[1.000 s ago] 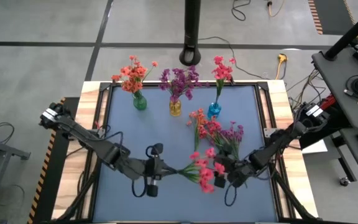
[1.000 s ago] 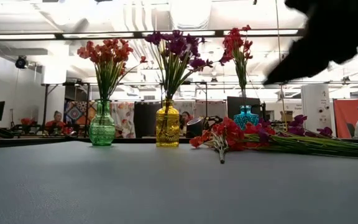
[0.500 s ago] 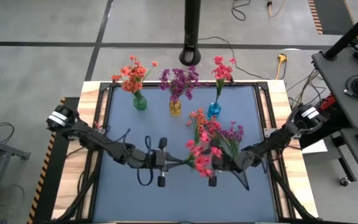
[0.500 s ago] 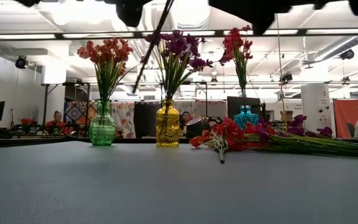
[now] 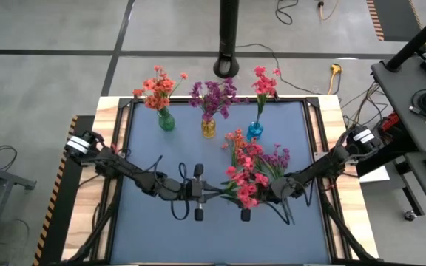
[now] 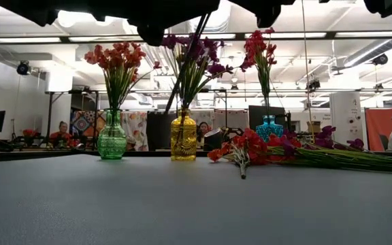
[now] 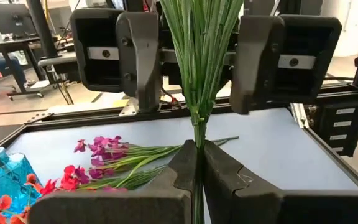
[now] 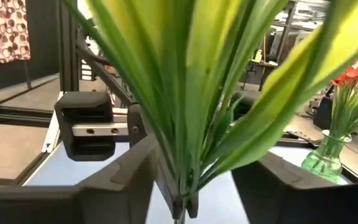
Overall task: Sort flowers into vase by color
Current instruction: Put the bottom pink flowers into the blue vase
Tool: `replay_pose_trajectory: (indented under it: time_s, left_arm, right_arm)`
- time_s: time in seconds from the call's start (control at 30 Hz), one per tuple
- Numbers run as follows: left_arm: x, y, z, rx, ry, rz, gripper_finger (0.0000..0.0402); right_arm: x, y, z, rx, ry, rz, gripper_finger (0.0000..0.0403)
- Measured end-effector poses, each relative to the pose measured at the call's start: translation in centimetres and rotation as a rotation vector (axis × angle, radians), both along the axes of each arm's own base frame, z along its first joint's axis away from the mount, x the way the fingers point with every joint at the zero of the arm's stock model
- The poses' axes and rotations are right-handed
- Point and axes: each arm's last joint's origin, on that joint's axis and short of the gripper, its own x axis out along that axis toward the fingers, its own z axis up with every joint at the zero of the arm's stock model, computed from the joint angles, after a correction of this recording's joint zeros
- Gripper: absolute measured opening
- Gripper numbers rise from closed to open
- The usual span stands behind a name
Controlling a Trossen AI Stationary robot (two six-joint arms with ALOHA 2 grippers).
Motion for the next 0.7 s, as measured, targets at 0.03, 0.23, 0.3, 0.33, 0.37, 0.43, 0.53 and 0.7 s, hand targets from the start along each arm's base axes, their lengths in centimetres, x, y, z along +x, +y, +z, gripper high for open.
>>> replay_pose_trajectory:
  time_s: [0.03, 0.23, 0.3, 0.33, 0.37, 0.43, 0.53, 0.7]
  left_arm:
    - [-0.08, 0.04, 0.02, 0.0, 0.001, 0.0, 0.0]
    - [-0.16, 0.13, 0.2, -0.005, -0.005, 0.02, 0.0008]
    - [-0.18, 0.18, 0.18, -0.012, -0.005, 0.044, 0.0015]
    - [-0.18, 0.19, 0.18, -0.016, -0.005, 0.049, 0.0019]
    - [-0.18, 0.21, 0.16, -0.016, -0.005, 0.051, 0.0024]
    - [-0.18, 0.22, 0.17, -0.017, -0.005, 0.052, 0.0036]
    - [-0.2, 0.23, 0.23, -0.02, -0.007, 0.053, 0.0062]
    - [-0.26, 0.31, 0.17, -0.012, 0.007, 0.07, 0.0119]
  right_arm:
    - [0.0, 0.0, -0.01, 0.0, 0.001, 0.0, 0.0173]
    - [-0.01, 0.0, -0.01, 0.008, 0.0, 0.0, 0.0081]
    - [-0.01, -0.01, -0.01, 0.008, 0.0, -0.001, 0.0055]
    - [0.0, -0.01, 0.0, 0.009, -0.001, -0.001, 0.0044]
    - [0.0, -0.03, -0.01, 0.009, -0.001, -0.002, 0.0034]
    - [0.0, -0.01, -0.01, 0.008, -0.001, -0.001, 0.0022]
    - [-0.01, 0.01, -0.01, 0.008, 0.0, 0.001, 0.0018]
    - [-0.08, -0.03, 0.18, 0.01, -0.004, -0.002, 0.0032]
